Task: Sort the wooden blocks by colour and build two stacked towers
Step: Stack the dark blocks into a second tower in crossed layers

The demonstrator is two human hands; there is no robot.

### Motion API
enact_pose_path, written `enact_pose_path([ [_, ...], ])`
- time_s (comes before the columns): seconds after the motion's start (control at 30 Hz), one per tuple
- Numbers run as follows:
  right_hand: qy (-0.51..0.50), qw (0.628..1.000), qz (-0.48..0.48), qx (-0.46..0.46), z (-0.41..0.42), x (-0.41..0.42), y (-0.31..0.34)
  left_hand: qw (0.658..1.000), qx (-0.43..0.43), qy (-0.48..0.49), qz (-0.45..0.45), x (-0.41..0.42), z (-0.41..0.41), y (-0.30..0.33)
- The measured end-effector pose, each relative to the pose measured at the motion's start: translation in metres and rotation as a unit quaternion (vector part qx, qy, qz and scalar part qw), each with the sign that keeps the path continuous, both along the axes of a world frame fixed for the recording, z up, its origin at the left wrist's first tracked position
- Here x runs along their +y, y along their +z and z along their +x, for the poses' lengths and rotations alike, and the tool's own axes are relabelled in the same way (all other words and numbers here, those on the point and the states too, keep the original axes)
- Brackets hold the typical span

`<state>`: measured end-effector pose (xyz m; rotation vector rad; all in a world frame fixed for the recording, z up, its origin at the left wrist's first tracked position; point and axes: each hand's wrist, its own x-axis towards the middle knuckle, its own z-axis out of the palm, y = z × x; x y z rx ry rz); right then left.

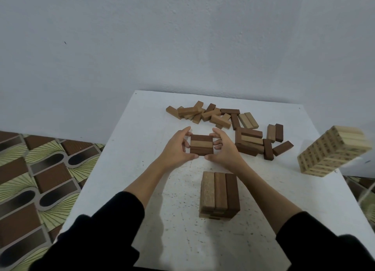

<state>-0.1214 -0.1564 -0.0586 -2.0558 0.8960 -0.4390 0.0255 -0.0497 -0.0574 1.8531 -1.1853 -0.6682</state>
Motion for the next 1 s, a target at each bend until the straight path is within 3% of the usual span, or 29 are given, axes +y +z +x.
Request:
enact_pose_path([
  [0.5,0.040,0.997,0.060,0.031,-0.003,-0.002,0.011,0.999,0.013,-0.033,0.027,-0.002,0.007,0.010],
  [0.8,0.056,0.995,0.056,-0.065,-0.036,0.018,0.083,0.997,0.037,-0.033,-0.060,0.022,-0.004,0.074],
  [1.0,0.064,0.991,0.086,-0.080,-0.076,0.057,0.105,0.992,0.080,-0.085,-0.053,0.059,-0.032,0.092],
])
